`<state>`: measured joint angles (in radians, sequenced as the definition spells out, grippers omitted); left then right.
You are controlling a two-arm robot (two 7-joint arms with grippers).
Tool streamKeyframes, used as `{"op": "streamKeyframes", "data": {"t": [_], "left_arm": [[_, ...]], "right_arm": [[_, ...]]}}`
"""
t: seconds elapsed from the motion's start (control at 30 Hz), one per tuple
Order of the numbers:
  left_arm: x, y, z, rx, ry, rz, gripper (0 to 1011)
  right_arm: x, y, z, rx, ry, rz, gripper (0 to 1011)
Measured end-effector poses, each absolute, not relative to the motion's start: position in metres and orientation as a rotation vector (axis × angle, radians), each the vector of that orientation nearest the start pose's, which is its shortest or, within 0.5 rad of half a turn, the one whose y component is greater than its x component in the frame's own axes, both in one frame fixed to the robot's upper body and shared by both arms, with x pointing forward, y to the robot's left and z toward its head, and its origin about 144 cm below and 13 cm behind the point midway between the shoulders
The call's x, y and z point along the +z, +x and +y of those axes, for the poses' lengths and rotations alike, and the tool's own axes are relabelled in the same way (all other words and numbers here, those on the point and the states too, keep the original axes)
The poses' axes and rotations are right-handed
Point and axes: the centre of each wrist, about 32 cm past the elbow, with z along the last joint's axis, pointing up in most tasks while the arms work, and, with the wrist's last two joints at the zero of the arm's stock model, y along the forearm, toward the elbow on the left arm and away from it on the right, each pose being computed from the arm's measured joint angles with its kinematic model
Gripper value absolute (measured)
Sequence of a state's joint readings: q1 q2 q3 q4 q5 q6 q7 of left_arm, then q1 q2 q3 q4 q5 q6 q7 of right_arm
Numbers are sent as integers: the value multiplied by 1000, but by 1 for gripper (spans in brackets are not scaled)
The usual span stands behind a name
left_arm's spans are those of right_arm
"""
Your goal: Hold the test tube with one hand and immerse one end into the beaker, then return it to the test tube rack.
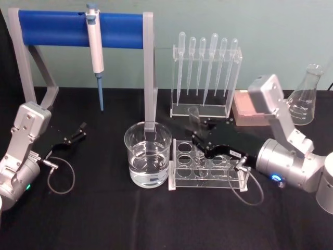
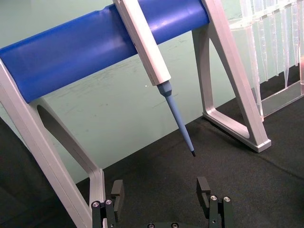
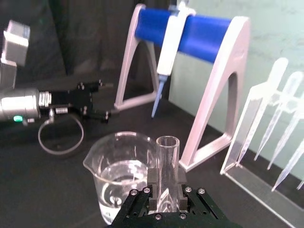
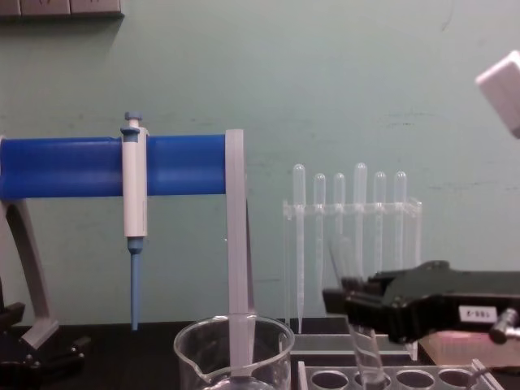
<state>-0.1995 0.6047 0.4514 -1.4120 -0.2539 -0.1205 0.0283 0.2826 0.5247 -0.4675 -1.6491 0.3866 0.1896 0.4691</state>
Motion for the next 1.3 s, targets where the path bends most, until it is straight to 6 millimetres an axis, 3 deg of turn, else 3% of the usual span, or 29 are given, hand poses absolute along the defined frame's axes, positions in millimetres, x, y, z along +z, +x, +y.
{"op": "streamKeyframes", "data": {"t": [0.47, 1.3], "left_arm": [[1140, 489, 310, 1248, 304, -285, 1000], [1140, 489, 310, 1248, 304, -285, 1000]], "right_arm": [[1244, 474, -249, -763, 5, -116, 225], [1250, 472, -248, -774, 37, -123, 224]]}}
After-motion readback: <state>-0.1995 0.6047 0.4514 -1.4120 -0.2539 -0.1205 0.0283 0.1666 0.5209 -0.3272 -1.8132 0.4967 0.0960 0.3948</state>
